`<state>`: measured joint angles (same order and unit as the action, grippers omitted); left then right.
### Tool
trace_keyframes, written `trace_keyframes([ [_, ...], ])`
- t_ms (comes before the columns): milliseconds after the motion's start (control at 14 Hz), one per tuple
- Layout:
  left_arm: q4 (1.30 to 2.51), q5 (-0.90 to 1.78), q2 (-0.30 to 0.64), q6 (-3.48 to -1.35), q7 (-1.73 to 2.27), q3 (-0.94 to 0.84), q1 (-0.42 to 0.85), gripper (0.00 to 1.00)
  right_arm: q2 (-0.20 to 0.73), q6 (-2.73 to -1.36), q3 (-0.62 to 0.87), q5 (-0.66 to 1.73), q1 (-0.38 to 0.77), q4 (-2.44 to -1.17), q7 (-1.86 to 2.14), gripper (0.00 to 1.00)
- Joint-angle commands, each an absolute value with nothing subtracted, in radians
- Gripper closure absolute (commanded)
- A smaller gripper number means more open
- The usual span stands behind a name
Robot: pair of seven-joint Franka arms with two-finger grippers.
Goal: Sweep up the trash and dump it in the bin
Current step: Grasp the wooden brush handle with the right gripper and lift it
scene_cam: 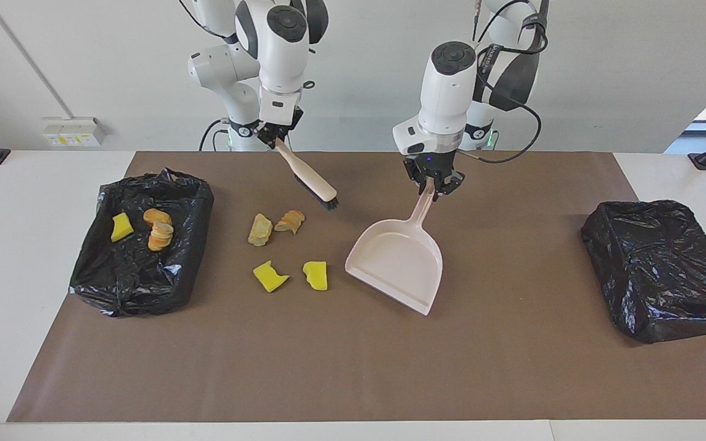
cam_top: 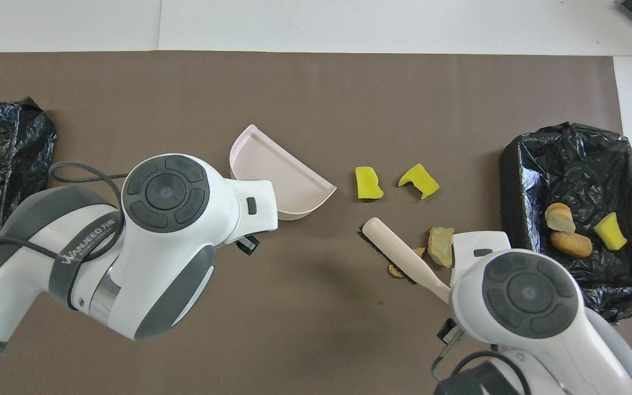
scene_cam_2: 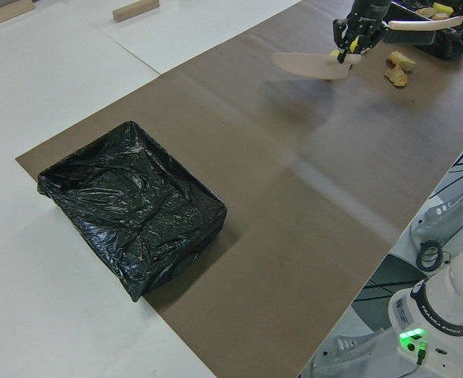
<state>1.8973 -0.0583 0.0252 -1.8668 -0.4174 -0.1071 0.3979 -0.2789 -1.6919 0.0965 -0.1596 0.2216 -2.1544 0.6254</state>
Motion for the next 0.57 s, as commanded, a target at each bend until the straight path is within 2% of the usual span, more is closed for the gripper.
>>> trace_keyframes([
  [0, 1.962, -0.081, -0.011, -1.898, -0.486, -0.112, 0.388, 1.00, -0.261, -1.750, 0.110, -0.189, 0.160, -2.155, 0.791, 1.00],
  [501, 1.990, -0.190, 0.058, -1.948, -0.563, -0.114, 0.400, 1.00, -0.192, -1.859, 0.110, -0.201, 0.101, -2.155, 1.009, 1.00],
])
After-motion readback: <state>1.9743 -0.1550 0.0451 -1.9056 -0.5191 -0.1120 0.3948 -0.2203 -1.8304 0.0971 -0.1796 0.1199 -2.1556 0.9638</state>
